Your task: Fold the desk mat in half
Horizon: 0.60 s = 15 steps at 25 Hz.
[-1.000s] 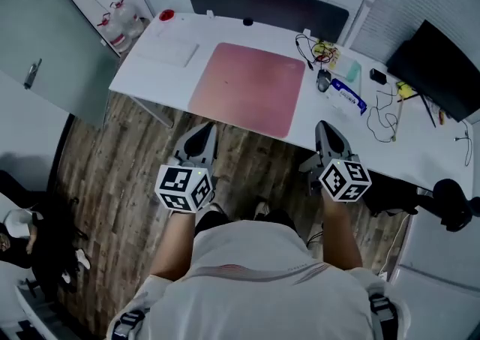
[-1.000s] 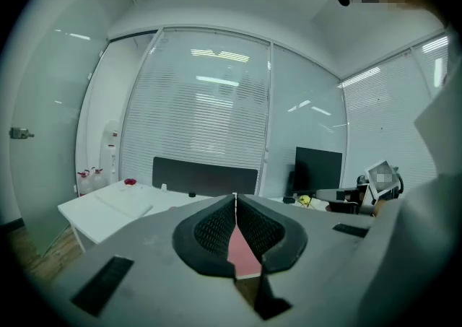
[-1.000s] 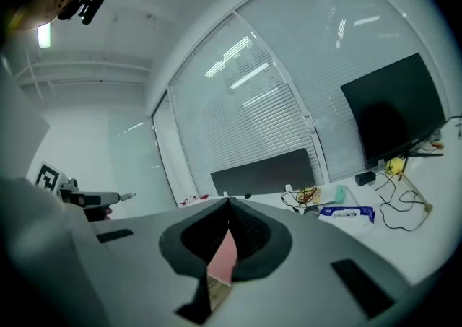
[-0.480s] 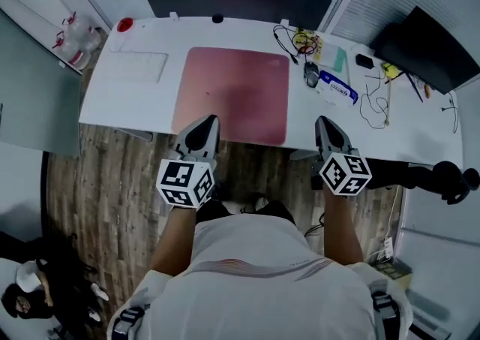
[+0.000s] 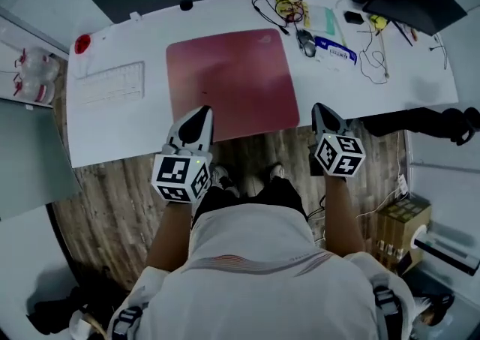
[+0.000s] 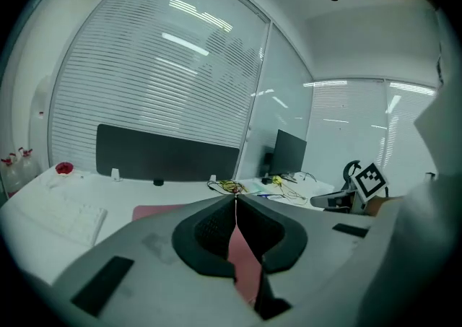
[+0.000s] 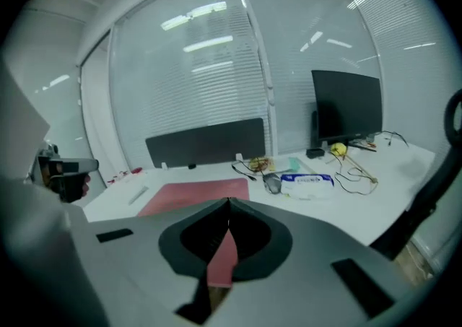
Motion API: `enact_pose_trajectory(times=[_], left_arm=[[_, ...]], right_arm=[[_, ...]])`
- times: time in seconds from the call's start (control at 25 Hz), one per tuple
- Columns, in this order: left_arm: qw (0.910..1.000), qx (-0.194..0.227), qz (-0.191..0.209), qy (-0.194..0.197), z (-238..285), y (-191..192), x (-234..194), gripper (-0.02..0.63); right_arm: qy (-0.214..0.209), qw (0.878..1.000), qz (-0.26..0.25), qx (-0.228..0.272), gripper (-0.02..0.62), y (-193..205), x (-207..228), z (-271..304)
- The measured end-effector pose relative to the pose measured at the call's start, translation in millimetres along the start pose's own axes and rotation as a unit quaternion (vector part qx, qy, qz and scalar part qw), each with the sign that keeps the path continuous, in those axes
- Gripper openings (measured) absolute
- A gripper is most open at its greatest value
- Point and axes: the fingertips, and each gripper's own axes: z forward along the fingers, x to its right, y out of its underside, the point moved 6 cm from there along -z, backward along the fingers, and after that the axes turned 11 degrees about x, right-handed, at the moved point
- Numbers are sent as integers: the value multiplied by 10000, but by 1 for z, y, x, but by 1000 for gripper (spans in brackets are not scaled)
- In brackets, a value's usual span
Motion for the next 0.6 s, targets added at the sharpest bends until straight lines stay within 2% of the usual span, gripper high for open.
enact_pose_trajectory(times=[0.04,0.08,0.12,0.16,0.4,0.6], left_arm=[[9999,-65,-32,72,3,4,-2,17],[9998,-120,-63,133,6,7,-2,17],[9997,-160,-92,183,10,10,-2,17],[9995,-191,-121,220,13,13,-1,17],[9983,-481,-222,247,16,37,6,17],[9969,-715,-310,86,16,57,7,17]], right_arm=[[137,9997,35,-188,53,13,4,1],[201,9990,96,-395,95,26,7,3],[207,9978,158,-616,189,40,10,5],[197,9962,180,-829,226,52,13,7],[175,9850,-139,-1712,230,120,23,24],[139,9770,-136,-2125,232,159,32,45]])
